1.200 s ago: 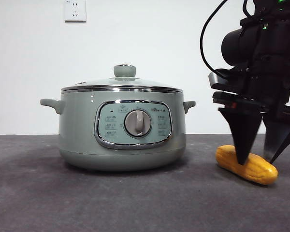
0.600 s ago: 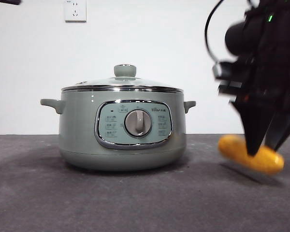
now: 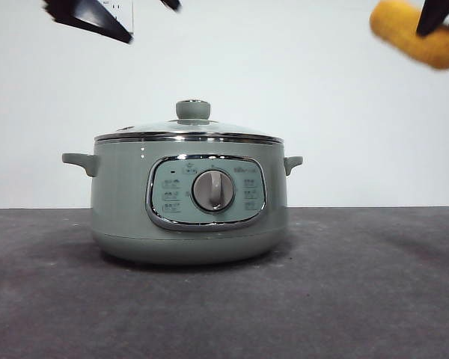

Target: Pick up the corn,open the lid,put the corn in the pot,close the lid

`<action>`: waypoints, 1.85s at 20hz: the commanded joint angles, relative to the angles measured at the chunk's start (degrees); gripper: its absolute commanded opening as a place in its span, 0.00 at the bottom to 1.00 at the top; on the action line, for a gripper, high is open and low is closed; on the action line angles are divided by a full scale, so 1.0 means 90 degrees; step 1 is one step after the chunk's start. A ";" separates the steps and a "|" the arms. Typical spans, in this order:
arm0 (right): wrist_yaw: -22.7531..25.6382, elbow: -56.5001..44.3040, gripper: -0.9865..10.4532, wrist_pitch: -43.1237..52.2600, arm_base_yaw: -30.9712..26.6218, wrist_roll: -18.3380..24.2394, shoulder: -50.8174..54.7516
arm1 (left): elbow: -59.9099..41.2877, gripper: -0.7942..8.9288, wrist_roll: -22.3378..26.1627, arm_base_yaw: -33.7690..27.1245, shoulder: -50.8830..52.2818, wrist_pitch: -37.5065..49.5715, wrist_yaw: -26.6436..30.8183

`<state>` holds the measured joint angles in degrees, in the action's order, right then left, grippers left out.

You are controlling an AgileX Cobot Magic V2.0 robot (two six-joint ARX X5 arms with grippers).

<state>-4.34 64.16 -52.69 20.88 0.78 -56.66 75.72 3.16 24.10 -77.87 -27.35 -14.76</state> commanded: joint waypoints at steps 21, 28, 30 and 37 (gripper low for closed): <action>-0.0017 -0.0002 0.07 -0.0296 0.0007 -0.0182 0.0738 | 0.0289 0.23 0.0318 0.0240 -0.2028 0.0896 0.0308; -0.0017 -0.0002 0.07 -0.0299 0.0007 -0.0185 0.0738 | 0.0289 0.07 0.0151 0.0240 -0.2028 0.0843 0.0262; -0.0017 -0.0002 0.07 -0.0299 0.0007 -0.0185 0.0738 | 0.0289 0.07 0.0148 0.0238 -0.2028 0.0860 0.0262; -0.0017 -0.0002 0.07 -0.0233 0.0007 -0.0182 0.0731 | 0.0629 0.07 -0.0058 0.0226 -0.1581 0.0862 0.0257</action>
<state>-4.45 64.16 -55.31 20.88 -0.25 -50.15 79.72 3.79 26.37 -94.17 -21.91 -12.16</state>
